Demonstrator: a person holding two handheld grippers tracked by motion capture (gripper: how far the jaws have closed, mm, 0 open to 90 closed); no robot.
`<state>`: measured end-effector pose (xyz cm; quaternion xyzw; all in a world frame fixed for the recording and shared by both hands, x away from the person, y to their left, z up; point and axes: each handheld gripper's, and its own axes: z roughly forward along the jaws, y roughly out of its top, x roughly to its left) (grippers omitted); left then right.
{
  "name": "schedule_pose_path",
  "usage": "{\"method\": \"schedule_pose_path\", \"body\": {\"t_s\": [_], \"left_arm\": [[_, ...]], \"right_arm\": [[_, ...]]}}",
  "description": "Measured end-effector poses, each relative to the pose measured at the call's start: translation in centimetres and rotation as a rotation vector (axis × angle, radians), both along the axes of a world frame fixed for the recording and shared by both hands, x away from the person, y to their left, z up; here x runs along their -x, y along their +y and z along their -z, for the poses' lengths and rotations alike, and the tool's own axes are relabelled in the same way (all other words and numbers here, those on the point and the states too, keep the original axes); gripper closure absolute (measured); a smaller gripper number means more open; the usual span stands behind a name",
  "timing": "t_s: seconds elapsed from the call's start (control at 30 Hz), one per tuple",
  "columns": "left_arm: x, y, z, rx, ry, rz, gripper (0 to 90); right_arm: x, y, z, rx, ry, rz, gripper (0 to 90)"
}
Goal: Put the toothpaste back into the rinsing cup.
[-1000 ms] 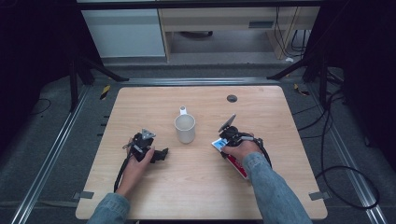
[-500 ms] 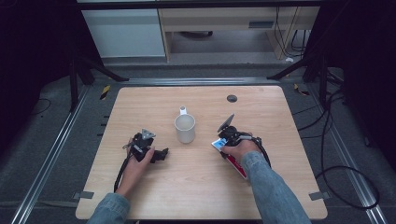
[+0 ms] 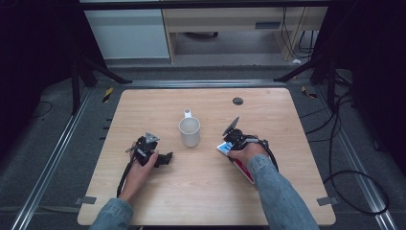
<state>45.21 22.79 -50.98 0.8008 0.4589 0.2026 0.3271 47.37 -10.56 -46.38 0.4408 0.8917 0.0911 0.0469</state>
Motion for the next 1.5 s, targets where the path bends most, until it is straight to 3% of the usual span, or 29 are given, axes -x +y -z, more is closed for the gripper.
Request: {"method": "schedule_pose_path", "body": {"t_s": [0.07,0.1,0.23,0.57,0.87,1.03,1.2,1.3,1.47,1.5], "left_arm": [[0.0,0.0,0.0,0.0,0.0,0.0,0.0],[0.0,0.0,0.0,0.001,0.0,0.001,0.0],[0.0,0.0,0.0,0.001,0.0,0.002,0.0],[0.0,0.0,0.0,-0.001,0.002,0.001,0.0],[0.0,0.0,0.0,0.0,0.001,0.001,0.0],[0.0,0.0,0.0,0.0,0.001,0.001,0.0],[0.0,0.0,0.0,0.001,0.0,0.001,0.0],[0.0,0.0,0.0,0.0,0.001,0.001,0.0],[0.0,0.0,0.0,0.002,0.0,0.001,0.0],[0.0,0.0,0.0,0.001,0.0,0.001,0.0]], "right_arm": [[0.1,0.0,-0.1,-0.003,0.001,0.003,62.4],[0.0,-0.3,0.0,0.0,-0.017,-0.028,64.4],[0.3,-0.4,-0.4,-0.023,-0.008,-0.004,69.4],[0.9,-1.4,-1.5,-0.079,-0.039,-0.005,72.8],[1.3,-2.2,-3.1,-0.054,-0.058,-0.02,73.4],[1.2,-2.7,-3.9,-0.065,-0.075,-0.003,73.4],[0.8,-3.4,-4.9,-0.105,-0.123,0.021,73.4],[0.5,-3.8,-5.7,-0.169,-0.159,0.033,73.6],[0.1,-3.6,-5.9,-0.157,-0.18,0.037,74.0],[-0.2,-3.7,-6.0,-0.164,-0.163,0.038,74.0]]}}
